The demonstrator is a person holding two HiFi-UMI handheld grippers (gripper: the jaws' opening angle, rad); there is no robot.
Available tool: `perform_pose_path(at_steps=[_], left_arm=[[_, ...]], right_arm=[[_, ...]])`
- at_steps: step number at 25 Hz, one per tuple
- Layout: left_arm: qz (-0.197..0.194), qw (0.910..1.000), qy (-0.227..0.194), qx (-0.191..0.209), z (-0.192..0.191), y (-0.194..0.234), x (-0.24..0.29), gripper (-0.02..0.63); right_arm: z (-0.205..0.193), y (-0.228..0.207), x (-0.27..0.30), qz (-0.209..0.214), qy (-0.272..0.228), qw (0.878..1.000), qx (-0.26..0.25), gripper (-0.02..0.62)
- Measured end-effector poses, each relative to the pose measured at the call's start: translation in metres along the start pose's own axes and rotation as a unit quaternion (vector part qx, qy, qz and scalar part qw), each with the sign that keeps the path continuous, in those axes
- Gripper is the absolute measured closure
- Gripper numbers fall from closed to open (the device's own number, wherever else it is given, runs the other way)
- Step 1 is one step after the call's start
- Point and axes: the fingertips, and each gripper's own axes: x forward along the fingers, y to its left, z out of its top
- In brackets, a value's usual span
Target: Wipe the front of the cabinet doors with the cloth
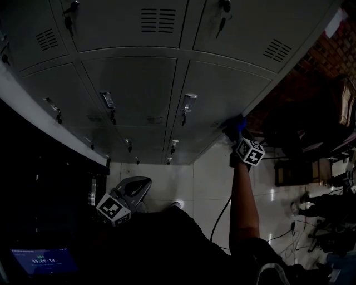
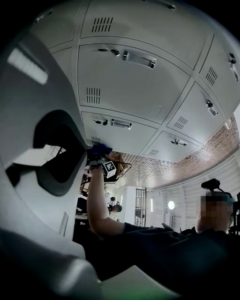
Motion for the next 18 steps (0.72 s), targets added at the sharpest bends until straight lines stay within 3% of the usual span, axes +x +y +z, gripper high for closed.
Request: perform_pose_path(at_steps=[7,13,18], left_arm=[[-0.008,1.0000,0.000,0.002,0.007,-0.009,0.010,0.606],[-0.005,1.0000,0.004,0.004,0.007,-0.008,0.006,0.606],[0.000,1.0000,0.004,0.006,0.004,-0.004,-0.002,0.606]], right_arm=[[0.001,0.016,-0.012,0.037,-0.004,0.999,-0.001,0.526],[-0.006,0.079,-0.016,0.093,-0.001,0.994,-0.058,0.526],[-0.023,0.146,-0.013,0.153,0.009,0.986,-0.068,0.526]])
